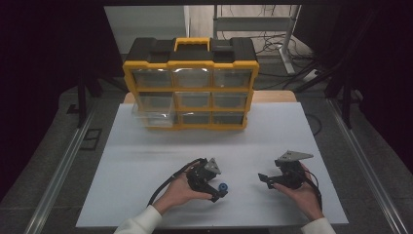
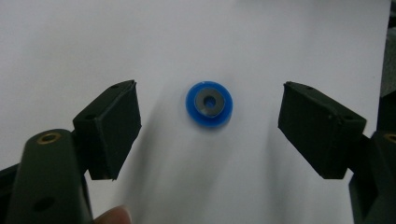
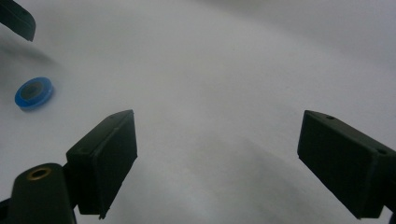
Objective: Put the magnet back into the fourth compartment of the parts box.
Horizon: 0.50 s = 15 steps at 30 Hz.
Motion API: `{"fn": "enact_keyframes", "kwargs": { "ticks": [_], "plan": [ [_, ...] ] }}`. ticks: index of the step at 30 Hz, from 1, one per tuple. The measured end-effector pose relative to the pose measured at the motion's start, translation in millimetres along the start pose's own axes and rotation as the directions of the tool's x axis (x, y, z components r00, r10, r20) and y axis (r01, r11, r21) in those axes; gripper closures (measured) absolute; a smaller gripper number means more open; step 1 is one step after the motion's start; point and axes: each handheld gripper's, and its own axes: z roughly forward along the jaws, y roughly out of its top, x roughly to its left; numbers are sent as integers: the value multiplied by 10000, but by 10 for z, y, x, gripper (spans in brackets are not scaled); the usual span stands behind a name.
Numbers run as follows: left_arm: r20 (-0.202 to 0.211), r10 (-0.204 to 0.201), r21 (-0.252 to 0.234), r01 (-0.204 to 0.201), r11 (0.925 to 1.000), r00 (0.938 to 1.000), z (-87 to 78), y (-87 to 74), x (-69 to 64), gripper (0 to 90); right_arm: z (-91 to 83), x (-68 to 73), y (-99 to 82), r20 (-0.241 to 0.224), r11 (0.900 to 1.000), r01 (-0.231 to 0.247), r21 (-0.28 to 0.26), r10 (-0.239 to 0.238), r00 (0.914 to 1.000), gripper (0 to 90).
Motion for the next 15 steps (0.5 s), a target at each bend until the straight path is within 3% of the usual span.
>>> {"fn": "enact_keyframes", "kwargs": {
  "ticks": [8, 15],
  "plan": [
    [-2, -101, 237, 101, 9997, 9999, 32, 48, 6, 219, -5, -2, -2, 15, 10000, 1, -8, -1, 10000, 125],
    [-237, -91, 738, 109, 9972, 9997, 129, 110, 14, 250, -4, -3, -3, 52, 10000, 38, 21, -38, 10000, 125]
  ]
}}
